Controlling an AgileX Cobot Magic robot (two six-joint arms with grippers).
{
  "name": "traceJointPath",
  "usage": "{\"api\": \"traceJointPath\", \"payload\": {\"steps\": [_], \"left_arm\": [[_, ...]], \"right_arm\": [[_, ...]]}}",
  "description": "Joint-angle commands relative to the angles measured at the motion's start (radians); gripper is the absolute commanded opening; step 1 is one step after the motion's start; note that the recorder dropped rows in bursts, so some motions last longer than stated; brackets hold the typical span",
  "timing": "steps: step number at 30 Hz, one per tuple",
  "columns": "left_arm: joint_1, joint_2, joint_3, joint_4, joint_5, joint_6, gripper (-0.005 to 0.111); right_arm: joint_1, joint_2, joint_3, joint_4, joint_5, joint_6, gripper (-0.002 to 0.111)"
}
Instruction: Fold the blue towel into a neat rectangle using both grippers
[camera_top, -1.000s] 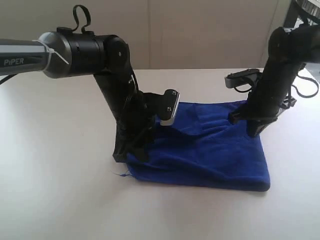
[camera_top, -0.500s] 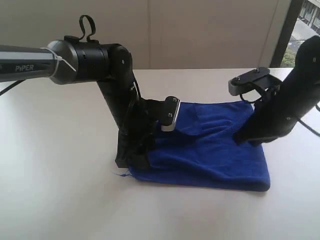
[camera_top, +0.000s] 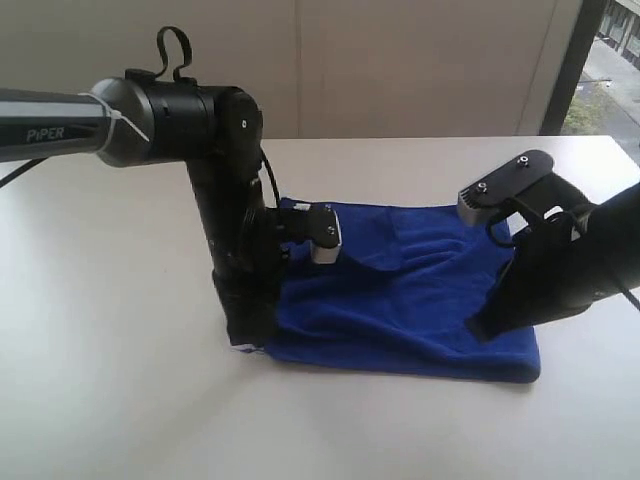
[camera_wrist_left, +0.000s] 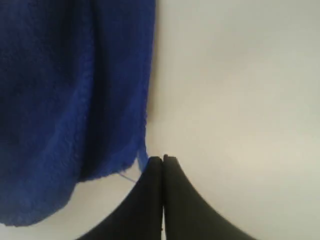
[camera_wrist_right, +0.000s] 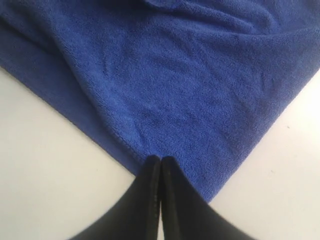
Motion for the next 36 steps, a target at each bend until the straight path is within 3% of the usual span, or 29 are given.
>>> {"api": "traceJointPath", "payload": {"steps": [1, 6, 13, 17, 30, 36], "left_arm": [[0.003, -0.012, -0.001, -0.107, -0.114, -0.017, 0.0], [0.003, 0.011, 0.005, -0.099, -0.148, -0.017, 0.0], [0.003, 0.011, 0.118, -0.063, -0.26, -0.011, 0.0], [0.003, 0.011, 0.161, -0.061, -0.317, -0.011, 0.0], [0.003, 0.011, 0.176, -0.061, -0.306, -0.013, 0.0], [0.003, 0.011, 0.176, -0.061, -0.301, -0.013, 0.0]], "right_arm": [[0.002, -0.005, 0.005, -0.016, -0.002, 0.002, 0.0], [0.002, -0.005, 0.005, -0.08, -0.027, -0.004, 0.001], [0.002, -0.005, 0.006, -0.121, -0.026, -0.004, 0.015], [0.002, -0.005, 0.006, -0.147, -0.027, -0.004, 0.017], [0.002, 0.164, 0.006, -0.354, -0.026, -0.006, 0.017], [0.002, 0.226, 0.006, -0.382, -0.049, -0.004, 0.032]]}}
